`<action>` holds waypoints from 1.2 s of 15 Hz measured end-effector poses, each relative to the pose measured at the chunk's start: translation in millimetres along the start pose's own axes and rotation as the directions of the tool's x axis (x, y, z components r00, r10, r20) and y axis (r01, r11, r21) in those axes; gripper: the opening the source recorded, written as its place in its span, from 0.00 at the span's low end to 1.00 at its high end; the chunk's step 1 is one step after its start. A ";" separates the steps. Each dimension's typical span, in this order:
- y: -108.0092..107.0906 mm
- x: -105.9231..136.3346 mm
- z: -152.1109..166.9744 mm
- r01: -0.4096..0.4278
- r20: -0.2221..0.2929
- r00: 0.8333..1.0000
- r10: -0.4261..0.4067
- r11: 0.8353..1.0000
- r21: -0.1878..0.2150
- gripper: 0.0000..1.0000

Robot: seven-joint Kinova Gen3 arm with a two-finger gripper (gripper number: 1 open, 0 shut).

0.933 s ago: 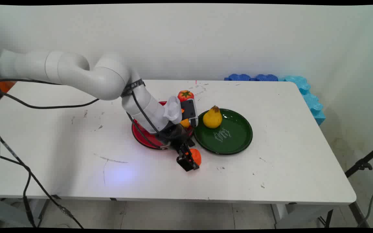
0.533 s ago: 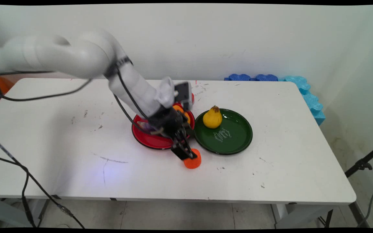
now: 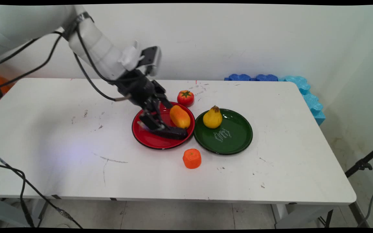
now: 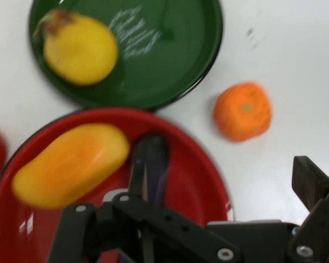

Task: Pick up the eggplant from the red plate

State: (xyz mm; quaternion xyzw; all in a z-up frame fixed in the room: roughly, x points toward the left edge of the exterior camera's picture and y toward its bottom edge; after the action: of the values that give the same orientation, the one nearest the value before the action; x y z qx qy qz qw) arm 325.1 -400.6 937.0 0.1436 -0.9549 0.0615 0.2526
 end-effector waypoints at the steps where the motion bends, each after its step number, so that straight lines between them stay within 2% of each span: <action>1: -6.5 -7.5 -4.0 -0.009 0.012 1.000 0.009 1.000 0.001 1.00; 4: -27.2 -27.6 -3.7 -0.029 0.042 0.999 0.029 1.000 0.002 1.00; 8: -48.1 -42.9 17.8 -0.045 0.063 0.997 0.045 0.999 -0.012 1.00; 18: -60.1 -65.0 81.0 -0.067 0.094 0.993 0.074 0.995 -0.077 1.00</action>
State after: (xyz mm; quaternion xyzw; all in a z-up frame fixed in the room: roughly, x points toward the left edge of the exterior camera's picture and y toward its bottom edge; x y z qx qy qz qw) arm 359.8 -457.3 837.2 0.1030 -0.9721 0.0283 0.2090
